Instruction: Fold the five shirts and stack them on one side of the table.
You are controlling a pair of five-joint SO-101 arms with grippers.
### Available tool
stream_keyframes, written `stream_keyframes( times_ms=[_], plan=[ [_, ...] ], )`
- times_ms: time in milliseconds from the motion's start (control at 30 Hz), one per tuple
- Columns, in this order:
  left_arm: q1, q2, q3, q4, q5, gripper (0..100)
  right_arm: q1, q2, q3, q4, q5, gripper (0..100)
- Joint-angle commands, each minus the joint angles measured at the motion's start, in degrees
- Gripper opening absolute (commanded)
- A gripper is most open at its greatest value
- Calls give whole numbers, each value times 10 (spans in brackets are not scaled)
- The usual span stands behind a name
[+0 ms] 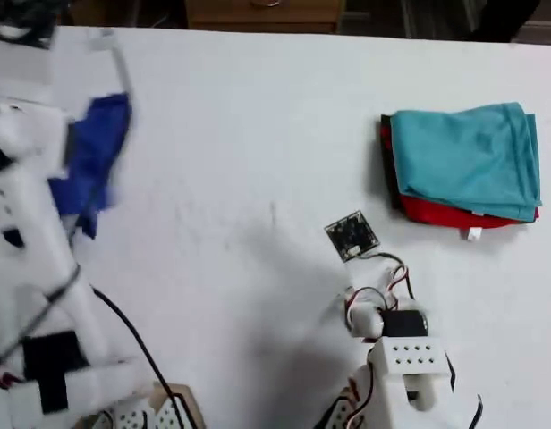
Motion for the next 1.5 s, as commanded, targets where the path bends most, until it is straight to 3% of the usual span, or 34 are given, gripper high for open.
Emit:
stream_keyframes(
  times_ms=[0, 167, 333, 533, 733, 1000, 1133, 1300, 1467],
  plan=[
    [91, -73, -7, 9, 34, 25, 2, -9, -3, -10, -5, 116],
    [197, -120, -5, 8, 40, 25, 2, -9, -3, -10, -6, 116],
    [209, -118, 11, 8, 36, 25, 2, -9, -3, -10, -6, 116],
    [153, -78, 188, -19, 34, 26, 2, -8, -3, -10, -7, 116],
    [68, -43, 365, -149, 4, 26, 2, -8, -3, -10, -7, 116],
    [55, -43, 360, -177, -17, 26, 2, -12, -9, -10, -9, 119],
    [37, -40, 359, -200, -13, 26, 0, 7, -100, 22, -9, 120],
    [-5, -39, 360, -274, 30, 26, -20, 136, -265, 73, -9, 120],
    [-9, -38, 362, -362, 48, 26, -90, 293, -393, 96, -10, 120]
  ],
)
